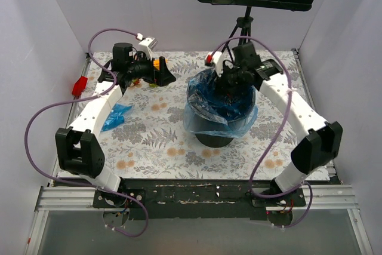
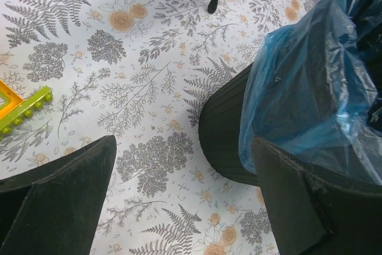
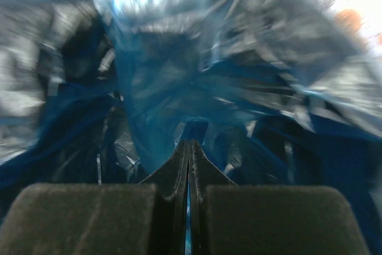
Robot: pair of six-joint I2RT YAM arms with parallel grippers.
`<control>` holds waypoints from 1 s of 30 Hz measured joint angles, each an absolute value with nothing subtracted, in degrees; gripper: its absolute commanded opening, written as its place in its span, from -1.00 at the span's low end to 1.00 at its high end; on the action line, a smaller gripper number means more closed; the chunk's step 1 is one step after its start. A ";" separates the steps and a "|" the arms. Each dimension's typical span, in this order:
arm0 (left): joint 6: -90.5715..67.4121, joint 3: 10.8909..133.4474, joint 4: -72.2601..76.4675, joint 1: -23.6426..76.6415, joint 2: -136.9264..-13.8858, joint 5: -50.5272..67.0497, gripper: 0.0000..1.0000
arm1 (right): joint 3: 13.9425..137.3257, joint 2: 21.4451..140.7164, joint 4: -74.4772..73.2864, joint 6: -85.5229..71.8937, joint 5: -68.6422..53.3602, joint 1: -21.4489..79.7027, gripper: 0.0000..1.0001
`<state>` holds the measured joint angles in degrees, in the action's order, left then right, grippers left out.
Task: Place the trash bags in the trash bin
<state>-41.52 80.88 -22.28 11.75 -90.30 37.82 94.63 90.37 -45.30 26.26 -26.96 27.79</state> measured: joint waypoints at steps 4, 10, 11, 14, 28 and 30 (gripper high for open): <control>-40.86 79.42 -22.39 11.75 -86.54 37.21 0.96 | 90.08 93.86 -48.49 31.29 -22.76 30.70 -0.97; -40.45 79.09 -22.00 11.79 -83.99 36.82 0.96 | 82.63 93.80 -47.53 34.50 -20.40 34.68 -0.97; -40.42 79.07 -22.02 11.79 -83.99 36.80 0.96 | 81.06 93.80 -46.94 34.48 -20.18 35.00 -0.97; -40.29 78.56 -22.22 11.79 -83.99 36.73 0.96 | 78.30 93.80 -45.69 33.93 -19.49 35.11 -0.97; -40.07 82.37 -23.44 11.77 -86.00 32.08 0.96 | 95.37 86.39 -43.46 17.37 -6.74 35.00 0.64; -39.83 84.71 -23.44 11.66 -86.94 29.56 0.96 | 99.42 85.14 -43.31 14.31 -0.91 34.96 0.64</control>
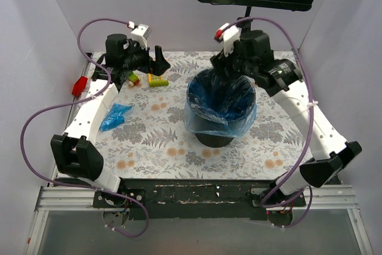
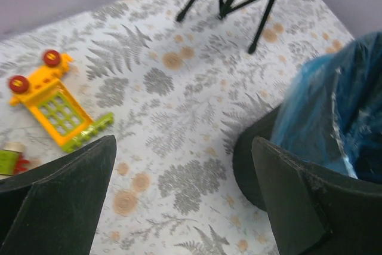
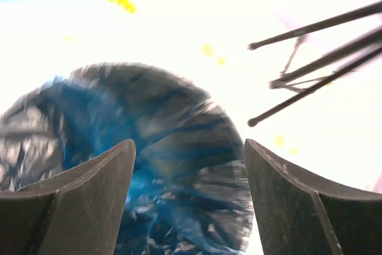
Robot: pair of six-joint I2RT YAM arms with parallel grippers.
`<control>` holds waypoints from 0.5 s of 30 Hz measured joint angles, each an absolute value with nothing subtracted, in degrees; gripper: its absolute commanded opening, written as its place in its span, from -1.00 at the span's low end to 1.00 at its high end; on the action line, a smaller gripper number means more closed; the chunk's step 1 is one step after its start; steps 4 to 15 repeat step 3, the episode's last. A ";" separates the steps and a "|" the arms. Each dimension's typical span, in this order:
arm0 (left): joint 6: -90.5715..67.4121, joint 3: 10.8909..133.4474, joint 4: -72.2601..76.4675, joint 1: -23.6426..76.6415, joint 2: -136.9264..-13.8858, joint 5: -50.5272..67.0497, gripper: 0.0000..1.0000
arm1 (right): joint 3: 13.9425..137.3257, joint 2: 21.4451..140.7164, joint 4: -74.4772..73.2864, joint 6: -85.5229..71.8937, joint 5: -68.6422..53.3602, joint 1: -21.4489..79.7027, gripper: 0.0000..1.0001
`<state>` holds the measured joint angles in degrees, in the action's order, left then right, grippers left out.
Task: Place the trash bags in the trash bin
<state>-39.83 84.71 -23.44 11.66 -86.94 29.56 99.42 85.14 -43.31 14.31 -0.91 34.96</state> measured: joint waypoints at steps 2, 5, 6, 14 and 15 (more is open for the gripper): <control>-39.59 87.18 -23.05 11.29 -87.59 26.83 0.96 | 104.97 85.10 -43.05 11.84 5.67 34.94 0.64; -39.57 88.29 -22.68 11.03 -87.81 25.45 0.96 | 108.12 85.52 -42.94 11.18 8.75 34.94 0.67; -39.57 88.29 -22.68 11.03 -87.81 25.45 0.96 | 108.12 85.52 -42.94 11.18 8.75 34.94 0.67; -39.57 88.29 -22.68 11.03 -87.81 25.45 0.96 | 108.12 85.52 -42.94 11.18 8.75 34.94 0.67; -39.57 88.29 -22.68 11.03 -87.81 25.45 0.96 | 108.12 85.52 -42.94 11.18 8.75 34.94 0.67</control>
